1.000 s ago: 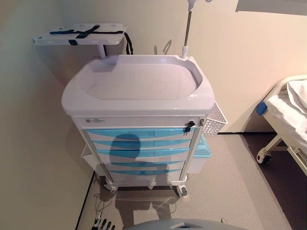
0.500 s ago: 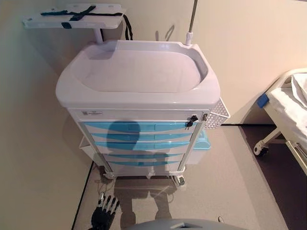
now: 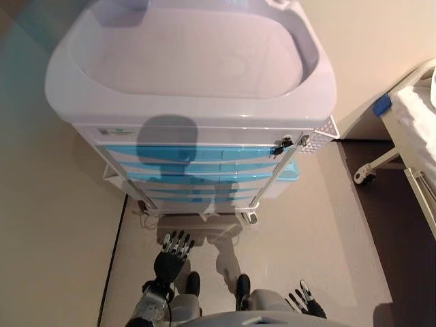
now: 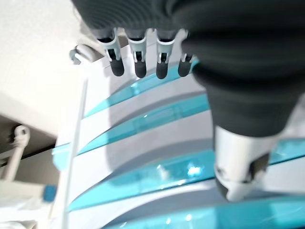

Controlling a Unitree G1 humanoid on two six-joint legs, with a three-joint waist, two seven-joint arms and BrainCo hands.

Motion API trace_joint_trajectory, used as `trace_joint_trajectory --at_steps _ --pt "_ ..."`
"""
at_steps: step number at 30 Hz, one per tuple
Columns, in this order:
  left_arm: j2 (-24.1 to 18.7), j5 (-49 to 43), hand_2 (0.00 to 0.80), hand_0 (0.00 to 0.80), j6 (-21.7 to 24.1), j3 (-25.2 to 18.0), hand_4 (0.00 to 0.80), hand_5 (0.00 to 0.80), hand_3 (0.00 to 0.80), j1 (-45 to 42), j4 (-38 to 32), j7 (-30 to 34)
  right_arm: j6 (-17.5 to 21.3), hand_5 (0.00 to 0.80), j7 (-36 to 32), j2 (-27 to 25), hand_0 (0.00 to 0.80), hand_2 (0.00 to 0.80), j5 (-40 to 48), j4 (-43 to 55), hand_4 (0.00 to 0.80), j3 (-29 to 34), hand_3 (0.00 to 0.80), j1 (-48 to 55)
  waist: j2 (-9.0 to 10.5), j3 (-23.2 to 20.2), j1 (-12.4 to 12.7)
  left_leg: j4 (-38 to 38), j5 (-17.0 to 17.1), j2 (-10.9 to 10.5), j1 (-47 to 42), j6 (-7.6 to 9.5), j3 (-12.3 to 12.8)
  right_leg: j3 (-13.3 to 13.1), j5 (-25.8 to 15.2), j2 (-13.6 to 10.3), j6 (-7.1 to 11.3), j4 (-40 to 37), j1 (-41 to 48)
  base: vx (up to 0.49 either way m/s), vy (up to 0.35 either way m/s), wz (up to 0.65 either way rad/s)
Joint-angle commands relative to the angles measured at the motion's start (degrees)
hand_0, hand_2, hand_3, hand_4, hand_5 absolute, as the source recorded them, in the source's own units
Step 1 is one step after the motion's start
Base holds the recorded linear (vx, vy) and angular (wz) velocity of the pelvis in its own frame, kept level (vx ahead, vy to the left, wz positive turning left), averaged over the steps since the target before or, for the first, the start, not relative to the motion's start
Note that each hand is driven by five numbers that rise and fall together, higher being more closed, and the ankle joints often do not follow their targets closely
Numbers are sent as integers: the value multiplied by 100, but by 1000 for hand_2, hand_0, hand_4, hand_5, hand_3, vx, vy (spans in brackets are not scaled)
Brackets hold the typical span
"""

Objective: Open the drawer and pick up the medicine

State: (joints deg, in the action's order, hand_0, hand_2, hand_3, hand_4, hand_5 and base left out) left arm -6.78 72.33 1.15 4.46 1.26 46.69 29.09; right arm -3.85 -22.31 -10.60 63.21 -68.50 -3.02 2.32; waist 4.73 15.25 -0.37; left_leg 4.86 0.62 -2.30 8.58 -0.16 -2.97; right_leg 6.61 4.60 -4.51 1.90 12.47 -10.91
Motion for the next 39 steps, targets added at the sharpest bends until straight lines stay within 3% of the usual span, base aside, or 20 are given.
trace_joint_trajectory --at_steps 1,6,21,24,25,31,39 --pt "215 288 0 0 251 103 0 0 0 92 -575 -68 126 0 -33 57 0 0 285 406 0 -296 0 -71 13 97 104 391 -290 -418 372 285 106 -199 -506 -196 335 198 -695 -175 14 11" --pt "224 449 0 0 409 560 0 0 0 291 -1480 -315 265 0 138 5 0 0 497 802 0 -410 0 -175 49 278 120 1133 -455 -423 1250 315 116 -233 -540 -260 304 506 -1324 -107 3 1" --pt "126 607 0 0 430 1159 0 0 0 683 -2689 -423 412 0 235 -149 0 0 685 1391 0 -708 0 -245 54 573 58 1710 -594 -388 2009 329 225 -257 -529 -219 255 852 -2007 -30 6 -1" --pt "115 577 0 0 447 1181 0 0 0 784 -2584 -438 448 0 273 -166 0 0 674 1451 0 -729 0 -297 67 602 44 1798 -622 -374 2093 328 238 -270 -526 -203 252 908 -2085 24 -1 -1" --pt "111 562 0 0 454 1178 0 0 0 817 -2583 -446 465 0 291 -172 0 0 642 1445 0 -743 0 -302 49 609 57 1874 -819 -349 2038 313 223 -290 -355 -166 279 1012 -2059 77 0 -5" --pt "105 488 0 0 694 1084 0 0 0 1070 -2523 -583 597 0 374 -180 0 0 520 1431 0 -748 0 -353 100 598 21 1859 -846 -304 2076 330 272 -310 -396 -132 290 971 -2113 22 -2 -9" --pt "-11 16 0 0 1525 524 0 0 0 1171 -2426 -1273 836 0 610 -129 0 0 457 1154 0 -589 0 -427 133 573 8 1344 -521 -307 1883 304 254 -241 -653 -176 288 570 -1945 0 -8 -1"
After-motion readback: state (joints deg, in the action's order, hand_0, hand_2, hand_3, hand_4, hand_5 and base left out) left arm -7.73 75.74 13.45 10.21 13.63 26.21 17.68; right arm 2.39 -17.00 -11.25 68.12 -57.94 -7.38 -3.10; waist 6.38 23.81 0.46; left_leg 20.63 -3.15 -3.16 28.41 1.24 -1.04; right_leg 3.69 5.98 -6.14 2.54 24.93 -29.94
